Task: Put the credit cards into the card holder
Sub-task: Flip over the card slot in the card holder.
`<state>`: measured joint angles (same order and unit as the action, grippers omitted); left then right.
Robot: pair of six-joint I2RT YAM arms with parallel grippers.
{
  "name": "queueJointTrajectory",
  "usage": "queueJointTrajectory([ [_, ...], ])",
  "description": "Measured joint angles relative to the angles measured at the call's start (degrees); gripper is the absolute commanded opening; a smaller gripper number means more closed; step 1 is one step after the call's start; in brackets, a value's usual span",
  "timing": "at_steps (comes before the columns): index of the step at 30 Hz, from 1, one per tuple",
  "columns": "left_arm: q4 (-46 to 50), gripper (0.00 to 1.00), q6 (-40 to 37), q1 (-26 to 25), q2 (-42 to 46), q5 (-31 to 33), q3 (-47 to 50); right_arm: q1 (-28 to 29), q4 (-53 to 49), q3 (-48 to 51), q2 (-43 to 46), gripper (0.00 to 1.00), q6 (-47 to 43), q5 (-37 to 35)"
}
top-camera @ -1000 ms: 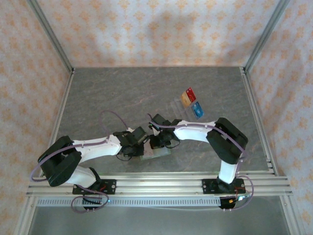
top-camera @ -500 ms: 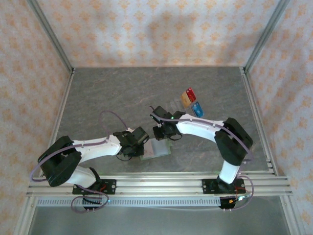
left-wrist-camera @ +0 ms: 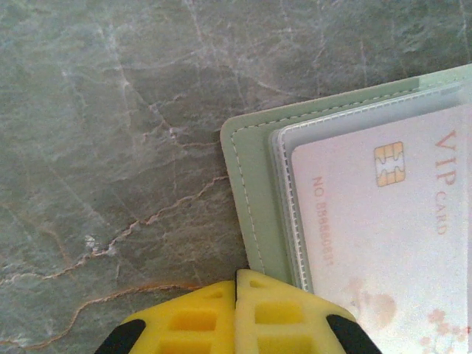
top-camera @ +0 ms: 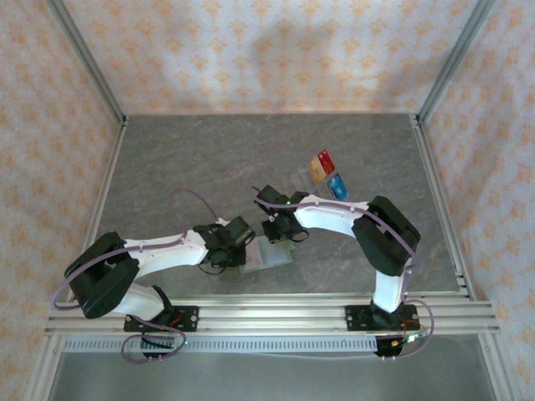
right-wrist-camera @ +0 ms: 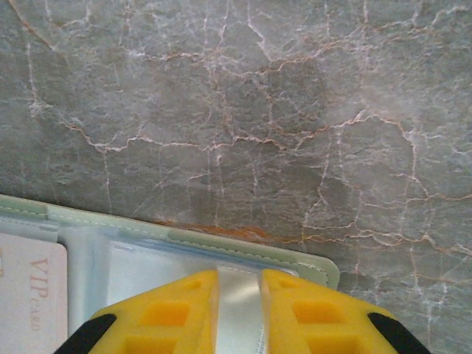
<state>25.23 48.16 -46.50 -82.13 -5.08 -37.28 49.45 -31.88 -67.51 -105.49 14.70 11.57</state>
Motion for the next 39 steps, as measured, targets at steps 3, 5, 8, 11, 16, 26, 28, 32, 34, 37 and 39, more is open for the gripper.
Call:
queueJointTrajectory([
  [3,0.0,0.07,0.0,0.0,0.0,0.0,0.0,0.0,0.44,0.2,-0.04,0.19,0.02,-0.02],
  [5,0.0,0.07,0.0,0.0,0.0,0.0,0.0,0.07,0.74,0.46,-0.04,0.16,0.07,-0.11],
  [8,-0.02,0.06,0.0,0.0,0.0,0.0,0.04,0.31,1.55,0.9,0.02,0.1,0.42,-0.44],
  [11,-0.15,0.07,0.0,0.0,0.0,0.02,0.11,0.7,2.91,1.68,0.48,0.02,0.83,-0.48],
  [16,-0.24,0.07,0.02,0.0,0.17,0.02,0.26,0.76,4.22,2.78,1.2,0.0,1.16,-0.44],
  [26,-0.26,0.07,0.04,0.0,0.17,0.02,0.26,0.87,4.37,3.56,2.36,0.0,1.57,2.23],
  [28,-0.26,0.06,0.04,0.0,0.17,0.02,0.26,0.92,4.11,3.56,2.75,0.0,1.55,2.54],
  [32,-0.31,0.06,0.04,0.0,0.15,0.02,0.26,1.03,4.02,3.54,3.43,0.01,1.53,3.85],
  [34,-0.31,0.07,0.04,0.0,0.13,0.02,0.26,1.09,4.0,3.54,3.34,0.01,1.53,4.79],
  [37,-0.31,0.07,0.04,0.0,0.15,0.02,0.26,1.25,4.09,3.52,2.78,0.03,1.55,6.03],
  [39,-0.33,0.07,0.04,0.0,0.22,0.02,0.31,1.4,4.11,3.39,1.92,0.04,1.55,6.69],
])
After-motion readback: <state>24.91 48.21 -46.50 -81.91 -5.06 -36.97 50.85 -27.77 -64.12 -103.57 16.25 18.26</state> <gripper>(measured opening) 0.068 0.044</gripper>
